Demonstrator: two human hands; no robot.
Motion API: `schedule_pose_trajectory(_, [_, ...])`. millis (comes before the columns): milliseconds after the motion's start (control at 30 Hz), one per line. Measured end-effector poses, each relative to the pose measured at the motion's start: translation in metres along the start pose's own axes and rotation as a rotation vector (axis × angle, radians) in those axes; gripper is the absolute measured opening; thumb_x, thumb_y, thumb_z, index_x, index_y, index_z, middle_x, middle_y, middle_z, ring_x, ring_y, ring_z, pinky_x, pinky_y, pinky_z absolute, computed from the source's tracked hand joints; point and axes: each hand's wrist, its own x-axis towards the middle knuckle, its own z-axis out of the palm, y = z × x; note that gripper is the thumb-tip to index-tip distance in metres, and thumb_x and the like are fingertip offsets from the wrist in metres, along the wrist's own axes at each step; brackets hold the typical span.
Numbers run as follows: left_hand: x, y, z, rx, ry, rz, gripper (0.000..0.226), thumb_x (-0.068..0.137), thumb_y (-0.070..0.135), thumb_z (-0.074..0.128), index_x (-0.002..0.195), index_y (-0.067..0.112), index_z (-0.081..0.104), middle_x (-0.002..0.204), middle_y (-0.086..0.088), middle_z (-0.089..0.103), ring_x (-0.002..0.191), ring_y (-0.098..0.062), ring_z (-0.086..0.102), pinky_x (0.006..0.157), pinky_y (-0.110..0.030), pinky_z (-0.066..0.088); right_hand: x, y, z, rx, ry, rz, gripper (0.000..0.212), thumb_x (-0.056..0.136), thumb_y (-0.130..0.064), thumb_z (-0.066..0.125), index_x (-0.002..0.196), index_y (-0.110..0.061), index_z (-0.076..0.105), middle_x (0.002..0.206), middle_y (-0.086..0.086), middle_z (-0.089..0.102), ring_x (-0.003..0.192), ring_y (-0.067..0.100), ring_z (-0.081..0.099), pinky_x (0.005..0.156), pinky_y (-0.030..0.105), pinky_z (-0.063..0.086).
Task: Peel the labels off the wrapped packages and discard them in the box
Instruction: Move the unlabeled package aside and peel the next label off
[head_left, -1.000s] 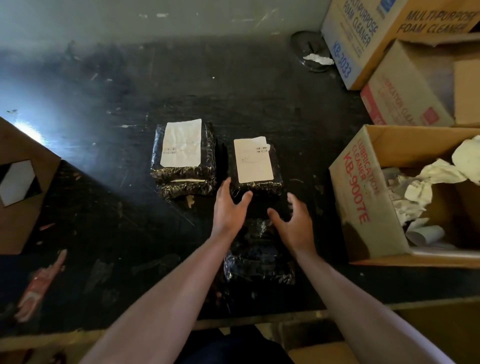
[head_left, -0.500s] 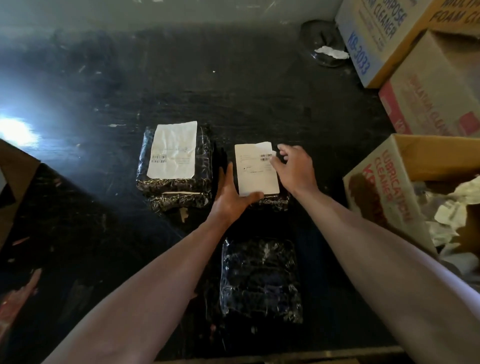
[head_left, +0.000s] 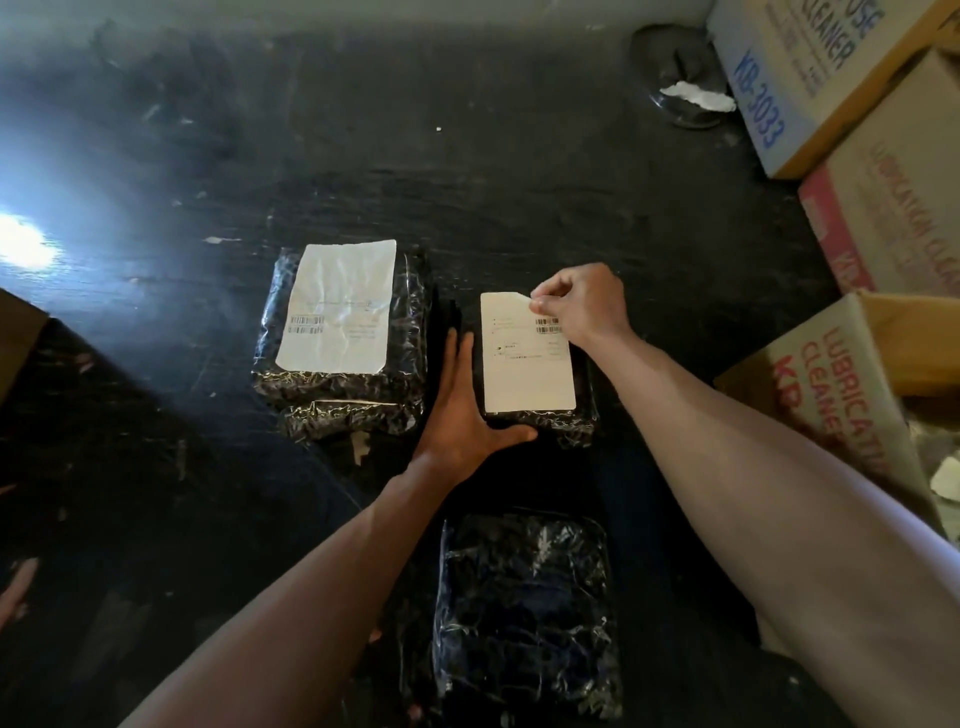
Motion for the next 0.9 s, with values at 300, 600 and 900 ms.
schedule_pose_trajectory(300, [-0.001,-0.002,0.004,-0.043,0.045,-0.008,0.136,0.062,0.033,0.094,0.160,0.025,0.001,0.164,0.019,-0.014,0.141,0.011,-0.003,0.110,-0.016,0.010,-0.023,-0.006,-0.006,0.065,0.071,-0.188,0.005,0.087,-0.018,0.077,0.092,-0.018,0.077,0.091,-0.009,0.073,0.083,0.000,0.067,0.071,0.013,0.050])
schedule_pose_trajectory(600, [-0.002,-0.006,0.002,-0.049,0.032,0.019,0.134,0.063,0.030,0.094,0.160,0.025,0.002,0.164,0.017,-0.014,0.141,0.009,-0.003,0.111,-0.017,0.008,-0.040,-0.014,-0.034,0.170,0.047,-0.210,0.006,0.088,-0.015,0.076,0.093,-0.016,0.074,0.088,-0.012,0.070,0.085,0.001,0.069,0.075,0.019,0.057])
schedule_pose_trajectory(900, [0.000,-0.012,-0.001,-0.052,-0.015,0.032,0.132,0.065,0.028,0.093,0.159,0.030,0.001,0.163,0.017,-0.017,0.142,0.010,-0.004,0.112,-0.018,0.010,-0.047,-0.018,-0.044,0.176,0.041,-0.192,0.012,0.087,-0.012,0.077,0.099,-0.013,0.076,0.093,-0.006,0.073,0.092,0.006,0.072,0.077,0.021,0.061])
